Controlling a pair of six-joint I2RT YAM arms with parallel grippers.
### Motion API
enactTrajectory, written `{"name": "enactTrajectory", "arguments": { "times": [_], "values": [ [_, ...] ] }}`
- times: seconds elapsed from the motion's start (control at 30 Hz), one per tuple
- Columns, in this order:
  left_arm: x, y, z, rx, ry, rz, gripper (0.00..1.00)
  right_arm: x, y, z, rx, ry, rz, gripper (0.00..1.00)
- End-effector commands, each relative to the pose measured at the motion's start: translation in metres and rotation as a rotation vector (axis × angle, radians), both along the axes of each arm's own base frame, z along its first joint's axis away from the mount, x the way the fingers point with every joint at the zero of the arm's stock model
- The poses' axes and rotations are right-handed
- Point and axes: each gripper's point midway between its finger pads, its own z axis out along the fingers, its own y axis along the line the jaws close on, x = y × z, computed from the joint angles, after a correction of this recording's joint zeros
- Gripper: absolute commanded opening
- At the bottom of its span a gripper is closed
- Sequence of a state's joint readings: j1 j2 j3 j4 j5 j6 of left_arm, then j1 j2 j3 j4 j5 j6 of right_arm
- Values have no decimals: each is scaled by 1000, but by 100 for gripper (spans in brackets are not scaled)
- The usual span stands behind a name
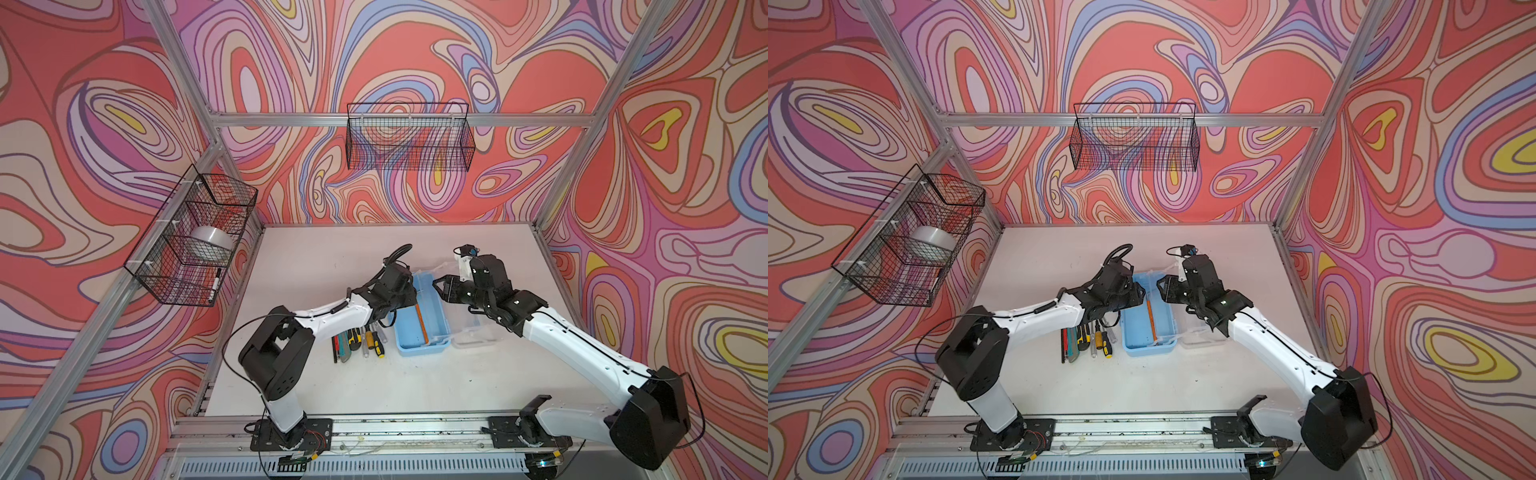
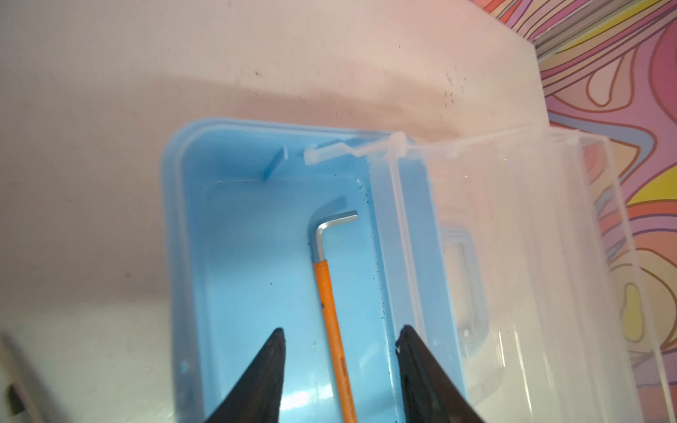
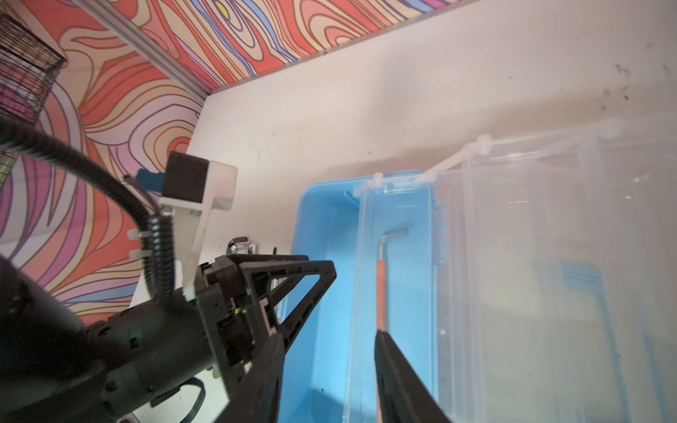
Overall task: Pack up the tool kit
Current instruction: 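Lower the orange hex key into the blue box and open the left gripper, then move the left gripper back over the tools to the black hex key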
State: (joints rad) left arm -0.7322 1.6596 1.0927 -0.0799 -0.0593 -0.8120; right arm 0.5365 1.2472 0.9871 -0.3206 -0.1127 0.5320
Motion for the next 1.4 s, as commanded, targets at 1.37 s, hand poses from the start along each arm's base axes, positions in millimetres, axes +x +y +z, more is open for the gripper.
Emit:
{"name": "enactTrajectory", "arguments": {
  "times": [1.37],
  "values": [
    [-53,244,-96,299,217,379,27,-28,109,-66,-217,62,204,40]
  ]
}}
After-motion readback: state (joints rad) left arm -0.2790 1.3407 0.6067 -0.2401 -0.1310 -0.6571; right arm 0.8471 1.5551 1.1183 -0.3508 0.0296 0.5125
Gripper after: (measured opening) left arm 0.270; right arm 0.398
